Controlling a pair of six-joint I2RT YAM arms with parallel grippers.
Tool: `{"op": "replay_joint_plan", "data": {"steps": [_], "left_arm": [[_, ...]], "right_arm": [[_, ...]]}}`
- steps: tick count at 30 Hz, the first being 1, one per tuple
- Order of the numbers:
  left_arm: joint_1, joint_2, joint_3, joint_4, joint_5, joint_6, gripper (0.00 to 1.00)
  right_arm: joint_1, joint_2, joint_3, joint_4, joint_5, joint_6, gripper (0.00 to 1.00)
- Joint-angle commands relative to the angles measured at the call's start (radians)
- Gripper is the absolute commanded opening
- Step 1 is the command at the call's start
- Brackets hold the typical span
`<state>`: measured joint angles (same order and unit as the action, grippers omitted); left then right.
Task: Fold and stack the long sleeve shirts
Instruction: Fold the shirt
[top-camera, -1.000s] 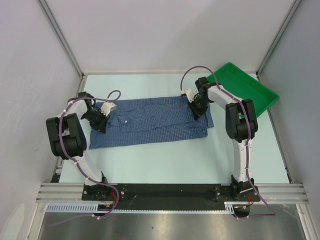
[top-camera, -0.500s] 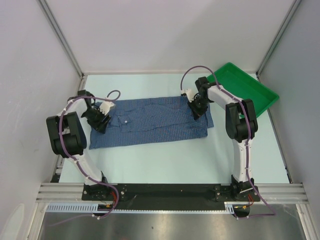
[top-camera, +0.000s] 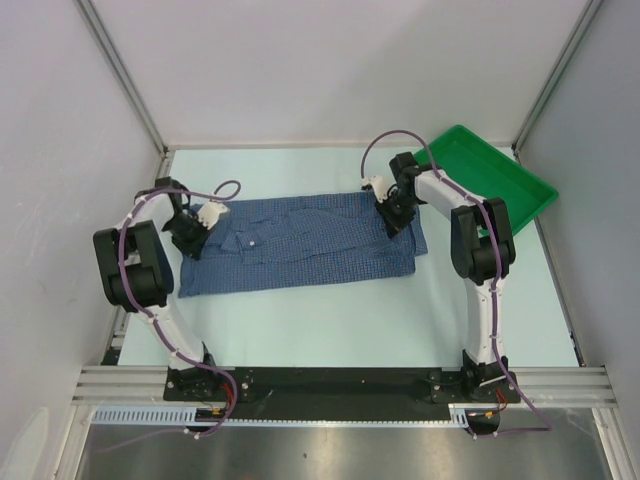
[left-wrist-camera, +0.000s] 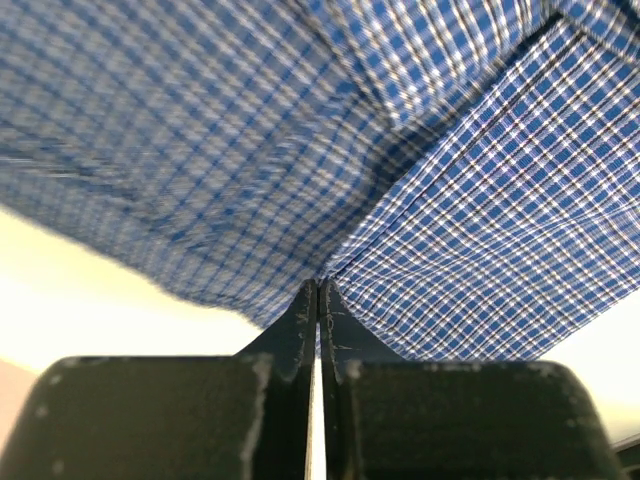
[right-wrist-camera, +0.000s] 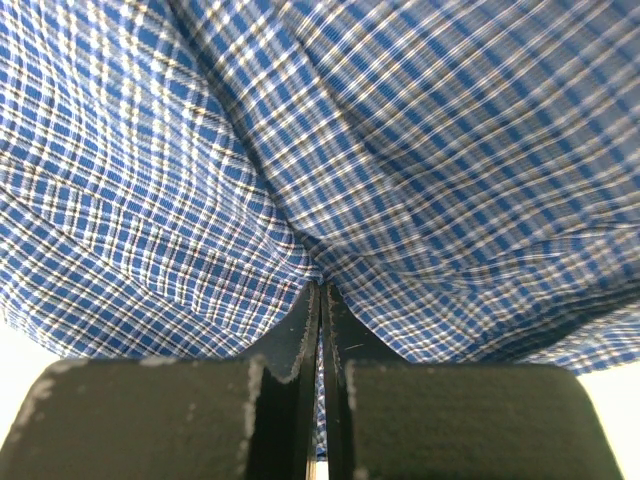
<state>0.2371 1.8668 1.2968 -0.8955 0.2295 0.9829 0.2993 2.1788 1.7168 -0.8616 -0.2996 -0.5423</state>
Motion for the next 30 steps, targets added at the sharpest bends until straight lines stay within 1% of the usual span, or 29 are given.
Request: {"op": "replay_joint_plan", "data": {"steps": [1, 6, 10, 11, 12, 13, 15, 16, 17, 19, 21, 22, 24, 26, 27, 28, 30], "left_arm": [[0.008, -0.014, 0.1, -0.023, 0.01, -0.001, 0.0], [0.01, 0.029, 0.134, -0.02, -0.004, -0.012, 0.0], [0.01, 0.052, 0.11, -0.016, -0.013, -0.012, 0.0], [0.01, 0.055, 0.104, -0.013, -0.013, -0.012, 0.02], [0.01, 0.058, 0.098, -0.007, -0.016, -0.013, 0.05], [0.011, 0.057, 0.082, 0.01, -0.018, -0.024, 0.12], [0.013, 0.049, 0.07, 0.033, -0.01, -0.041, 0.23], [0.013, 0.045, 0.065, 0.044, -0.009, -0.059, 0.35], [0.018, 0.04, 0.064, 0.049, 0.005, -0.069, 0.4], [0.028, 0.008, 0.062, 0.049, 0.033, -0.087, 0.51], [0.041, -0.03, 0.056, 0.038, 0.092, -0.093, 0.57], [0.059, -0.067, 0.049, 0.011, 0.115, -0.086, 0.62], [0.08, -0.099, 0.033, -0.022, 0.181, -0.076, 0.7], [0.123, -0.133, 0.003, -0.083, 0.229, -0.043, 0.73], [0.155, -0.141, -0.01, -0.112, 0.261, -0.035, 0.75], [0.172, -0.149, -0.034, -0.126, 0.275, -0.018, 0.84], [0.205, -0.155, -0.057, -0.155, 0.294, -0.004, 0.86]], "right_arm": [[0.003, -0.031, 0.069, 0.059, 0.037, 0.028, 0.0], [0.003, -0.004, 0.113, 0.064, 0.056, 0.025, 0.0], [0.008, 0.007, 0.109, 0.044, 0.053, 0.016, 0.0], [0.008, 0.007, 0.104, 0.039, 0.053, 0.015, 0.0], [0.009, 0.004, 0.099, 0.03, 0.059, 0.015, 0.05], [0.008, -0.004, 0.089, 0.029, 0.059, 0.016, 0.2], [0.003, -0.023, 0.07, 0.029, 0.056, 0.016, 0.34], [-0.002, -0.051, 0.064, 0.029, 0.057, 0.019, 0.43], [-0.006, -0.063, 0.06, 0.023, 0.054, 0.019, 0.46], [-0.022, -0.117, 0.055, -0.016, 0.034, 0.019, 0.5], [-0.032, -0.168, 0.02, -0.056, -0.005, 0.025, 0.52], [-0.035, -0.192, 0.0, -0.066, -0.021, 0.025, 0.52], [-0.043, -0.276, -0.094, -0.083, -0.048, 0.025, 0.52], [-0.052, -0.345, -0.164, -0.085, -0.064, 0.021, 0.52], [-0.057, -0.362, -0.227, -0.08, -0.065, 0.018, 0.52], [-0.06, -0.375, -0.259, -0.077, -0.064, 0.013, 0.52], [-0.083, -0.39, -0.33, -0.054, -0.075, 0.018, 0.52]]}}
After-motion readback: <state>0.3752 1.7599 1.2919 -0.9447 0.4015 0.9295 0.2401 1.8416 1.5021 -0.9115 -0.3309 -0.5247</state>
